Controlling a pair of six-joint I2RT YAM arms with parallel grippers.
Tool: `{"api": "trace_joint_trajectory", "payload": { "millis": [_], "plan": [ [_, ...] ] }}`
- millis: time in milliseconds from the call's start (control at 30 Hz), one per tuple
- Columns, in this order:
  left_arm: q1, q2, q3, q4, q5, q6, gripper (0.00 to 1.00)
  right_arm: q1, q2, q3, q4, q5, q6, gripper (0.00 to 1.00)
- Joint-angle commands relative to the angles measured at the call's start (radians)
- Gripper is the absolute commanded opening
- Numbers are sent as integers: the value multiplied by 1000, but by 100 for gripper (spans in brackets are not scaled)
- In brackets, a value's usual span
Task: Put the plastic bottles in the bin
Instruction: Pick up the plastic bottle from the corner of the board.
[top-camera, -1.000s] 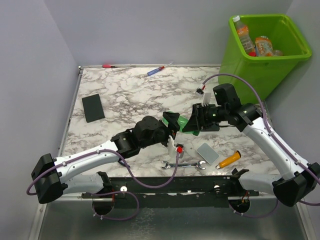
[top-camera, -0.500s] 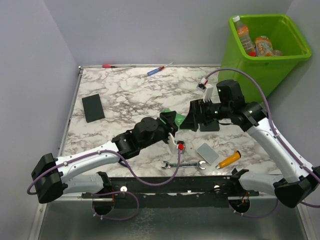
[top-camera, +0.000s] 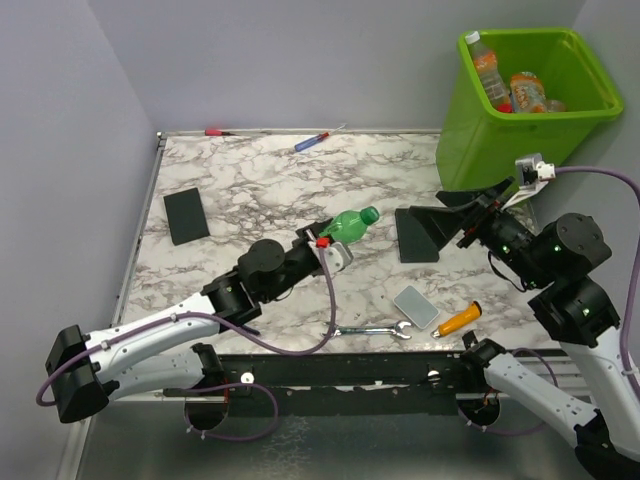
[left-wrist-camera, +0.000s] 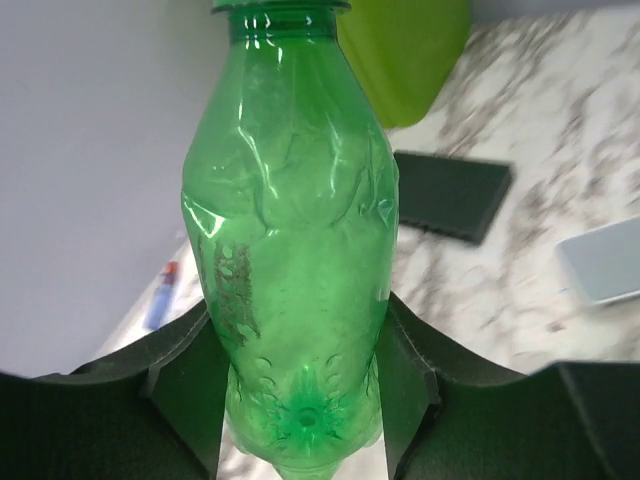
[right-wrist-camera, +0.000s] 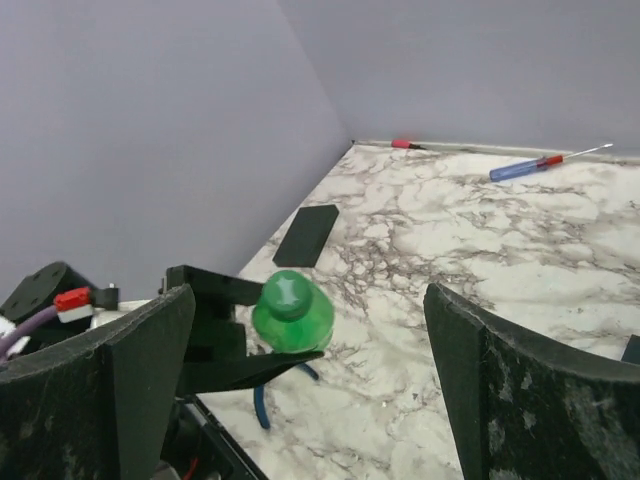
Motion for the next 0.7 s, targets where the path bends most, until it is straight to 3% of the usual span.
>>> {"api": "trace_joint_trajectory", "payload": {
  "millis": [0, 133, 233, 433, 567, 667],
  "plan": [
    [41, -77, -123, 196, 193, -500, 34, 5, -16, -118, 171, 117, 14, 100],
    [90, -85, -200, 378, 343, -696, 35, 5, -81, -263, 299, 145, -9, 99],
    [120, -58, -200, 427, 437, -764, 35, 5, -106, -354, 451, 53, 21, 99],
    [160, 19, -198, 547, 614, -896, 34, 7, 31, -301, 528, -130, 86, 99],
    [172, 45, -241, 697, 648, -969, 34, 15, 38, -313, 615, -95, 105, 95],
    [172, 44, -272, 771, 648, -999, 34, 75, 62, -274, 561, -17, 56, 93]
  ]
}}
